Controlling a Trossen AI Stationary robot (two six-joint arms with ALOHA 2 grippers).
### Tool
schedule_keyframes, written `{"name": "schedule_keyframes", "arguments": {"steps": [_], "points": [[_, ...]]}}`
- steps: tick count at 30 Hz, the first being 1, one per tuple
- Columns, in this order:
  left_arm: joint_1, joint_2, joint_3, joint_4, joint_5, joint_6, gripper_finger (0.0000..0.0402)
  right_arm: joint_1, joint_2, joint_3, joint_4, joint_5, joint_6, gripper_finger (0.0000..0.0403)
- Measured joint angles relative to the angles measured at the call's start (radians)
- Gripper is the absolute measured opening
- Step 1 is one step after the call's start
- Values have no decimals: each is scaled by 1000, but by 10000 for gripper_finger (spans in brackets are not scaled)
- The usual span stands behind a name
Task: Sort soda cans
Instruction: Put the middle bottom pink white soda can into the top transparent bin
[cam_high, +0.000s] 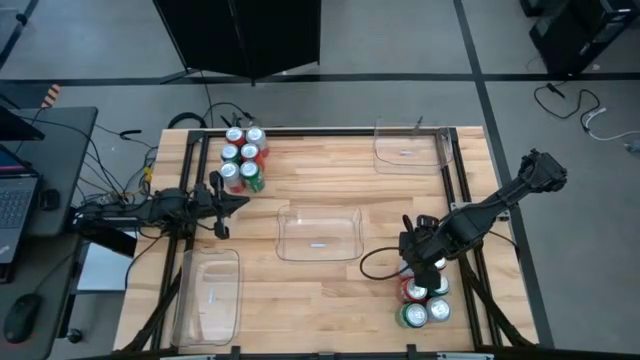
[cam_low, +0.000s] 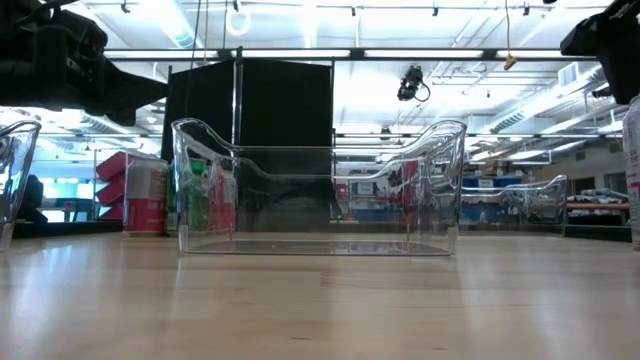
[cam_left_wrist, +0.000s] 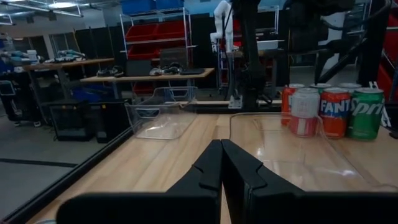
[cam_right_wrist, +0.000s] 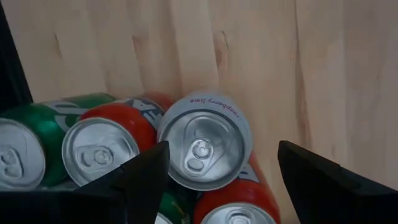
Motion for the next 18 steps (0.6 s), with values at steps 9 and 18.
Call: {"name": "schedule_keyframes", "arguments": {"steps": [9, 18], "points": [[0, 2, 0, -27, 1, -19, 11, -12, 33, 0, 42, -24, 73, 286], [0, 5, 0, -30, 1, -19, 11, -17, 114, 1, 48, -34, 74, 286]]}}
